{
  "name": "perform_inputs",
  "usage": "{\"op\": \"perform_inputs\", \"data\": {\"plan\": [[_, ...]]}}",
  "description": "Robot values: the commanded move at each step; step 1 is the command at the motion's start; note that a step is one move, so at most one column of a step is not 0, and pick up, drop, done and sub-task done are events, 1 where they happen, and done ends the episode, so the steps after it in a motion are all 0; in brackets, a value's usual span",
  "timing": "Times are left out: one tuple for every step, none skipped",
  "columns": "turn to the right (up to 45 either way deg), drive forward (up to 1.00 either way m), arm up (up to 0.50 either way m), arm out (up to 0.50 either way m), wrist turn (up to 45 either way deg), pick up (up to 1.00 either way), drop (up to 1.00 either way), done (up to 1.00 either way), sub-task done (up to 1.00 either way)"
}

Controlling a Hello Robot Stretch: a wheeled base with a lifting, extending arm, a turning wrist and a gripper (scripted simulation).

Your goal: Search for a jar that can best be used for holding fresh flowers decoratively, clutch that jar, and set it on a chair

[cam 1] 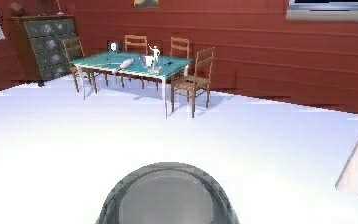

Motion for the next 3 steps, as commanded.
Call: {"op": "perform_inputs", "data": {"plan": [[21.0,0.00,0.00,0.00,0.0,0.00,0.00,0.00,0.00],[0.0,0.60,0.00,0.00,0.0,0.00,0.00,0.00,0.00],[27.0,0.00,0.00,0.00,0.0,0.00,0.00,0.00,0.00]]}}
